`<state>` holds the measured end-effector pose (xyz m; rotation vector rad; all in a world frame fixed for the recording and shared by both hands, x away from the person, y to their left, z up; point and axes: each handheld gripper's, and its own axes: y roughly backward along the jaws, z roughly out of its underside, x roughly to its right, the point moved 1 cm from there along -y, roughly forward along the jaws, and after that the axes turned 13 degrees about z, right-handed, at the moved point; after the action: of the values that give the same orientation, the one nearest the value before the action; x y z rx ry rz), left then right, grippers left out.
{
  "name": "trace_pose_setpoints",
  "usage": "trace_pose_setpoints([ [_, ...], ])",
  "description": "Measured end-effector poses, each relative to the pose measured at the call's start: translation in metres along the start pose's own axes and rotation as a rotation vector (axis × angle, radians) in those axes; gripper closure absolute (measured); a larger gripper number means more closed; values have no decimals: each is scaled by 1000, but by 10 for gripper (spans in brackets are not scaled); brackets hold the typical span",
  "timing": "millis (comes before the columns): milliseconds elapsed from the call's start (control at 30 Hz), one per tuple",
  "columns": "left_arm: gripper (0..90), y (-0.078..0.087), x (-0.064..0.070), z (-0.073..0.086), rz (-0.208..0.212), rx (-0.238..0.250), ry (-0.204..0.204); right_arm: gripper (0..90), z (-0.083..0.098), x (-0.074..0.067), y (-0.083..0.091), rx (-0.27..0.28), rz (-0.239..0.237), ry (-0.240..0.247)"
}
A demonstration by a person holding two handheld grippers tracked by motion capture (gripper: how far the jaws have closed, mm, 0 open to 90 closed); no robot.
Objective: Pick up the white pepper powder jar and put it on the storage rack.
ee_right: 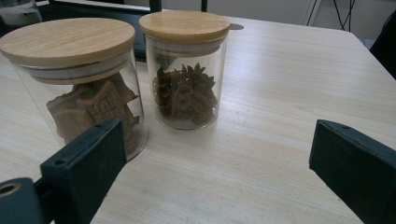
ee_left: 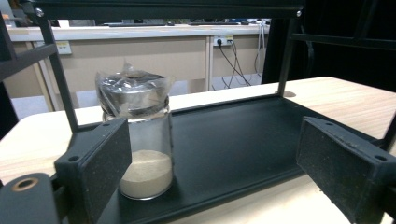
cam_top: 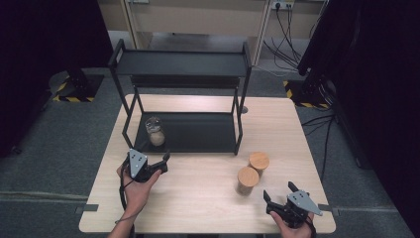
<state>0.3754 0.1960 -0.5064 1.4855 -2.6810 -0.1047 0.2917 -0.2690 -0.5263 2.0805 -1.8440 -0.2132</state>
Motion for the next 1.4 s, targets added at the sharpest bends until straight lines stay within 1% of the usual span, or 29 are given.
trace_pose_setpoints([
  [333,92,9,7,2,22,1,7,43,0,0,0,1,1,5],
  [467,91,13,8,4,24,-4,6,43,0,0,0,0,1,5],
  [833,91,24,15,9,39,0,14,43,0,-1,0,1,1,6],
  [1000,91,27,16,12,45,-10,10,43,0,-1,0,0,1,5],
  [1400,90,36,17,15,51,-13,12,43,0,-1,0,2,0,5],
])
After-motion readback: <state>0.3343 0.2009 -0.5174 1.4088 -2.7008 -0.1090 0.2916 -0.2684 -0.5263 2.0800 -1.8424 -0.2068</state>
